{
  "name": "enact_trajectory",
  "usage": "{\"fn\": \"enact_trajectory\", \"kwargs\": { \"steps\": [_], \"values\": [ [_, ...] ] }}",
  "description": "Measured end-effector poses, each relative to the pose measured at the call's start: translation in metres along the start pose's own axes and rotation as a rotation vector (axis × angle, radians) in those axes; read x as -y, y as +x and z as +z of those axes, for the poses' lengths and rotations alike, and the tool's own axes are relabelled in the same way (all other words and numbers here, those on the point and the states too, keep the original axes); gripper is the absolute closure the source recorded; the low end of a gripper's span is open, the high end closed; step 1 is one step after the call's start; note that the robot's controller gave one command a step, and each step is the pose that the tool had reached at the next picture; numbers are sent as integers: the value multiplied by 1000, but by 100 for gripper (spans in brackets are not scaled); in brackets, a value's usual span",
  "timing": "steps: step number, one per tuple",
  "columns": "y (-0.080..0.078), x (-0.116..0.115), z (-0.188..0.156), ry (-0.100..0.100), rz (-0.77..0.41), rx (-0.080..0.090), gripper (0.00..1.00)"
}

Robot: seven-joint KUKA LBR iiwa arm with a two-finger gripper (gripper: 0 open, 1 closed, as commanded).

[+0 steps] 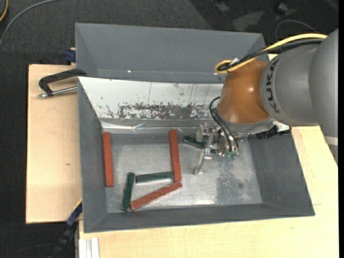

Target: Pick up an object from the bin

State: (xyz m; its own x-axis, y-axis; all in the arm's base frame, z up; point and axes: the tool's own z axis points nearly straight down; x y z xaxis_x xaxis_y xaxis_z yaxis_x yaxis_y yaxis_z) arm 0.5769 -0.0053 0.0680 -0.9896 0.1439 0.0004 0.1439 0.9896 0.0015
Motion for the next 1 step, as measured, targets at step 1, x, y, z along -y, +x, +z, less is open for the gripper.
{"fn": "enact_trajectory", "kwargs": {
  "steps": [1],
  "values": [
    [-2, -1, -4, -1, -2, 6, 100]
  ]
}}
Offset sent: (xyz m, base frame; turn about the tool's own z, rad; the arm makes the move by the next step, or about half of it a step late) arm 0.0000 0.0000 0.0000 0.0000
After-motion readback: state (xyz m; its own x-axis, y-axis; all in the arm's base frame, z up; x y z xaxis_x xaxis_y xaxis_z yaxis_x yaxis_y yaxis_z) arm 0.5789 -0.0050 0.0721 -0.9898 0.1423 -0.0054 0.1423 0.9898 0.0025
